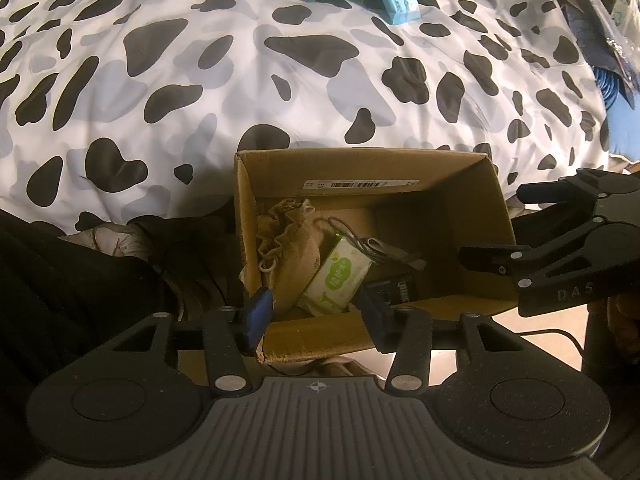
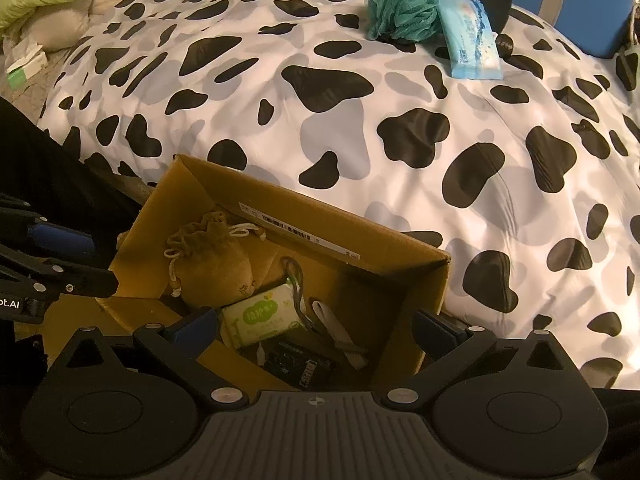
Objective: Organize soft objects
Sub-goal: 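Move both open tools back toward the loofah and wipes on the duvet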
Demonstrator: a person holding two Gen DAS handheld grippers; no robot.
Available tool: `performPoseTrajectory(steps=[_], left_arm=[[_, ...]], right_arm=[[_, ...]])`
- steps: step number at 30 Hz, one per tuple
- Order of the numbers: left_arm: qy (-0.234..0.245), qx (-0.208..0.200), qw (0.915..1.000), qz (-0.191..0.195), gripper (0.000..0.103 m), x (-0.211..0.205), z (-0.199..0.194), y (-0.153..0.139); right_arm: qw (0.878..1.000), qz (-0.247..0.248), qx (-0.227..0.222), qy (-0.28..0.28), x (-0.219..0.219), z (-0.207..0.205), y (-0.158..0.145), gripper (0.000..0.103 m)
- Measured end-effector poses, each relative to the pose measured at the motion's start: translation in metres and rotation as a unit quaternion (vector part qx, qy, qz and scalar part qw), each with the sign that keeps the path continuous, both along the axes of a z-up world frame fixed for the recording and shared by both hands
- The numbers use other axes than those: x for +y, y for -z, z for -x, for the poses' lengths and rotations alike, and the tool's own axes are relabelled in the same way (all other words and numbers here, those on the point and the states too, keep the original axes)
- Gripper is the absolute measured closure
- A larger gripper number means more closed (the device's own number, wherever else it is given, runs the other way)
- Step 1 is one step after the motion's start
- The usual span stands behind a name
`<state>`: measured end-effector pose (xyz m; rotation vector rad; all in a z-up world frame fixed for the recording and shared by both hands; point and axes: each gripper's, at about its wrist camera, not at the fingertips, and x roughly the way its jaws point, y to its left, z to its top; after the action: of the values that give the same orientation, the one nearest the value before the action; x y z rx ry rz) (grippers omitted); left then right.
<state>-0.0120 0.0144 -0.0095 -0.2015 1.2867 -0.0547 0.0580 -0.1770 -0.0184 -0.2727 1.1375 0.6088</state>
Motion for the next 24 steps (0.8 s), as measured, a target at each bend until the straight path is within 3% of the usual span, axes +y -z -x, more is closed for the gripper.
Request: performPoseTrajectory(steps=[24], left_arm=[[0.003, -0.004, 1.0, -0.002, 0.054, -0.0014, -0.005, -0.001]], right_arm=[[1.0, 0.008, -0.008, 0.01, -0.0011, -0.0035, -0.0008, 0.0]])
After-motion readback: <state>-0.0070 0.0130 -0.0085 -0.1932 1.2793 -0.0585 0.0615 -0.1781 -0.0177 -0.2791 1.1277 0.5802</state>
